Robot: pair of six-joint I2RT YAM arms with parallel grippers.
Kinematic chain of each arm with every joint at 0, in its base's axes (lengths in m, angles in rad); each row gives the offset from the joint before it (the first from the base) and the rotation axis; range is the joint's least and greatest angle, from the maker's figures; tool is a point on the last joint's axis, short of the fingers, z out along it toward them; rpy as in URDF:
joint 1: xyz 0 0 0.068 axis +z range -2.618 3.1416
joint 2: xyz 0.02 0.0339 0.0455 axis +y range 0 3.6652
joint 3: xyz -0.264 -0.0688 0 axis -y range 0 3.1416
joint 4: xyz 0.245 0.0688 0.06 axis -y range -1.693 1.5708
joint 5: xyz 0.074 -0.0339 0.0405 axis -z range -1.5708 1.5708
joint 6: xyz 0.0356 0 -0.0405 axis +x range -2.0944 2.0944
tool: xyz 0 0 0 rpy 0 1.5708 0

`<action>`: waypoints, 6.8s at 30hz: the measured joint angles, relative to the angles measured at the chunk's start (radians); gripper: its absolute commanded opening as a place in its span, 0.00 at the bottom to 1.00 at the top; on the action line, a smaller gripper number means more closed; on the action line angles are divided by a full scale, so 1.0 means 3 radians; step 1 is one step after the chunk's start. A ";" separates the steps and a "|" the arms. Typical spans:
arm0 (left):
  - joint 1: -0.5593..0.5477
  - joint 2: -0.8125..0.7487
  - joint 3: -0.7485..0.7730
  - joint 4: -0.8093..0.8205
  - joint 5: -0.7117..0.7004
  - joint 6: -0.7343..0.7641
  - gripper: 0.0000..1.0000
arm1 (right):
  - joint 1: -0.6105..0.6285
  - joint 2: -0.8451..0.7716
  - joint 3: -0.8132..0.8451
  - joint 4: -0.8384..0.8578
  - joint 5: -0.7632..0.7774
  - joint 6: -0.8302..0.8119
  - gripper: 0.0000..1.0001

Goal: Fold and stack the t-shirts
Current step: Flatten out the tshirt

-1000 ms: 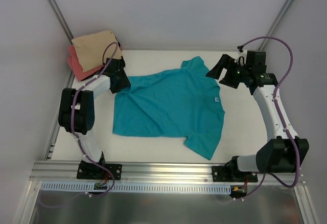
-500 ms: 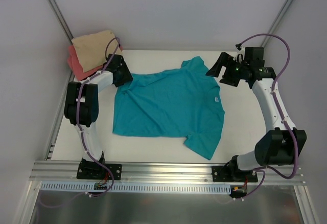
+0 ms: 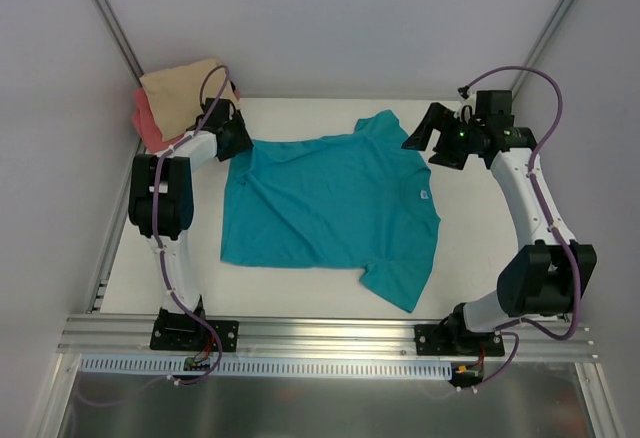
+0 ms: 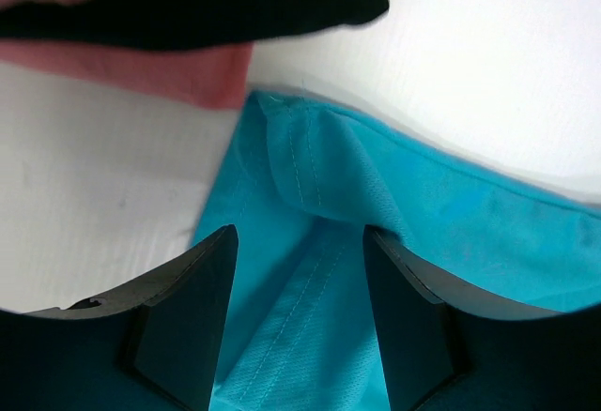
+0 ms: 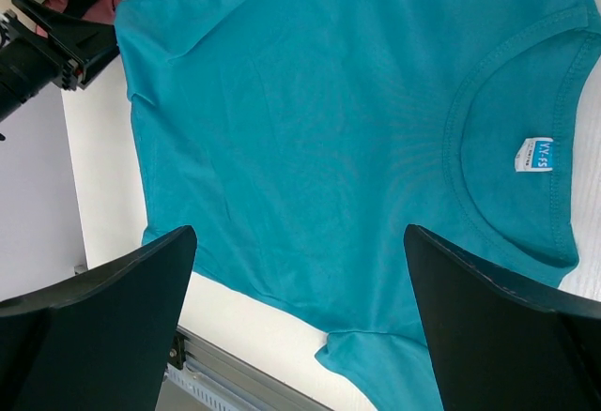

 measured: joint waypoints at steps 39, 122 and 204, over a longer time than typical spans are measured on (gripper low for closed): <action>0.0071 -0.1424 0.0907 -0.1048 0.0141 0.0062 0.63 | 0.0251 0.1972 0.0198 0.0375 -0.0292 0.0332 1.00; 0.0067 -0.1263 0.0935 -0.1183 0.0575 0.0061 0.65 | -0.0083 0.2134 0.0693 -0.0529 0.0575 0.0130 0.99; -0.0444 -0.0178 0.0773 -0.0893 0.1801 -0.0500 0.99 | -0.0580 0.2614 0.1760 -0.0341 -0.0092 0.0253 1.00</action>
